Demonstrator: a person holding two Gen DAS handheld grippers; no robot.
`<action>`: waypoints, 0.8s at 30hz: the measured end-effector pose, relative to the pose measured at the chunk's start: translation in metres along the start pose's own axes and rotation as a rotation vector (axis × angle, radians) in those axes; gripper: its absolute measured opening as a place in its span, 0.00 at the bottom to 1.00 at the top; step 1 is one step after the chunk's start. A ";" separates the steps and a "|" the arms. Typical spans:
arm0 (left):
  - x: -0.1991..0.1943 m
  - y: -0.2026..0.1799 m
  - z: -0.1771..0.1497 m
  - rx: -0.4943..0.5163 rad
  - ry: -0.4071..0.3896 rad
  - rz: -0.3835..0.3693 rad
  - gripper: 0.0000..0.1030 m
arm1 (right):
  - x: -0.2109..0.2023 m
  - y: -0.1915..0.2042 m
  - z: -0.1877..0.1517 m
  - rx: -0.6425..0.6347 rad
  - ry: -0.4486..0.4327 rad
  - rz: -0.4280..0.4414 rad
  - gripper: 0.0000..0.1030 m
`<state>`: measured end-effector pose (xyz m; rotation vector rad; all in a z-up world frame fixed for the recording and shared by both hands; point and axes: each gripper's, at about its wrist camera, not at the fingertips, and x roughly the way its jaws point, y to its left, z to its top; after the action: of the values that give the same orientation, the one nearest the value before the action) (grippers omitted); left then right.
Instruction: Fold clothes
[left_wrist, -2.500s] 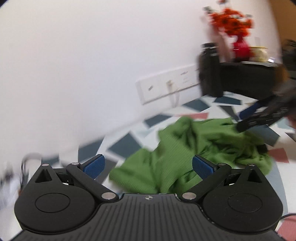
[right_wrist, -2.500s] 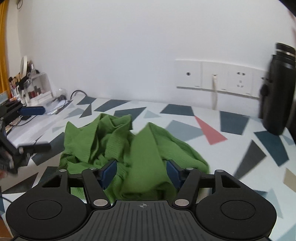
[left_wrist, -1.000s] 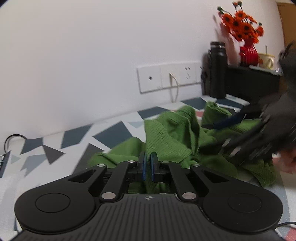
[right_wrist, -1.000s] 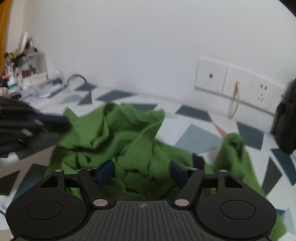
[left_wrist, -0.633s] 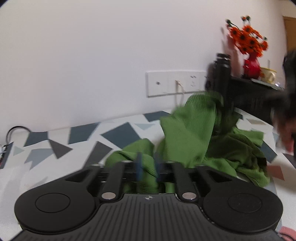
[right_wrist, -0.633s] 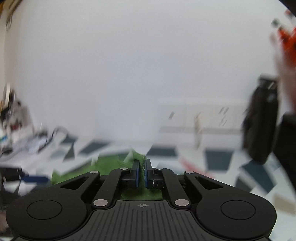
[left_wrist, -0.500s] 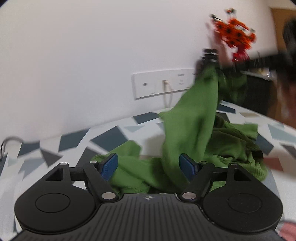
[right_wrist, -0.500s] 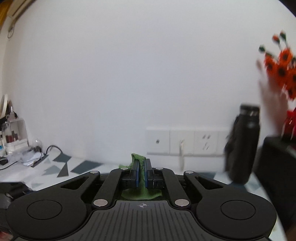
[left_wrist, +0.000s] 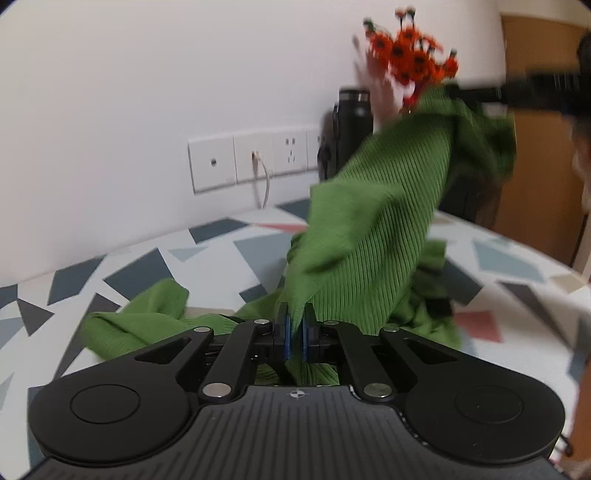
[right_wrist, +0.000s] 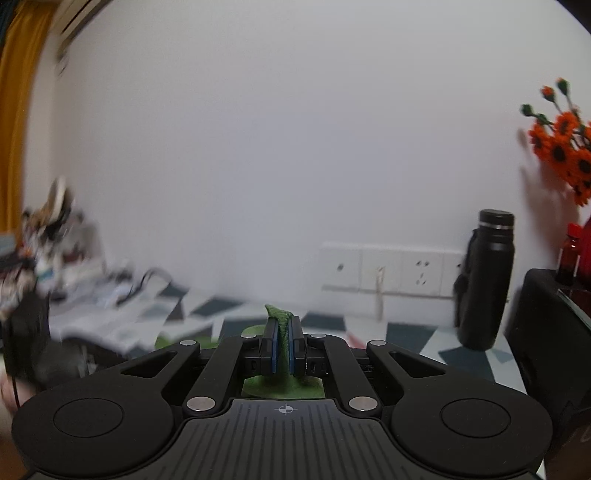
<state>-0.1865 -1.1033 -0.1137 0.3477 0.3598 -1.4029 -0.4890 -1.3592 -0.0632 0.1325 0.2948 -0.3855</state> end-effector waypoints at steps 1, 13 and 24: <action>-0.010 0.003 0.001 -0.011 -0.007 0.005 0.06 | -0.003 0.004 -0.003 -0.018 0.024 0.015 0.05; -0.050 0.008 -0.037 -0.042 0.150 -0.043 0.06 | 0.040 0.060 -0.082 -0.047 0.430 0.278 0.05; -0.052 0.002 -0.039 -0.002 0.194 -0.071 0.38 | 0.056 0.065 -0.082 -0.055 0.495 0.330 0.31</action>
<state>-0.1925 -1.0396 -0.1255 0.4744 0.5366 -1.4414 -0.4357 -1.3039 -0.1535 0.2191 0.7601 -0.0100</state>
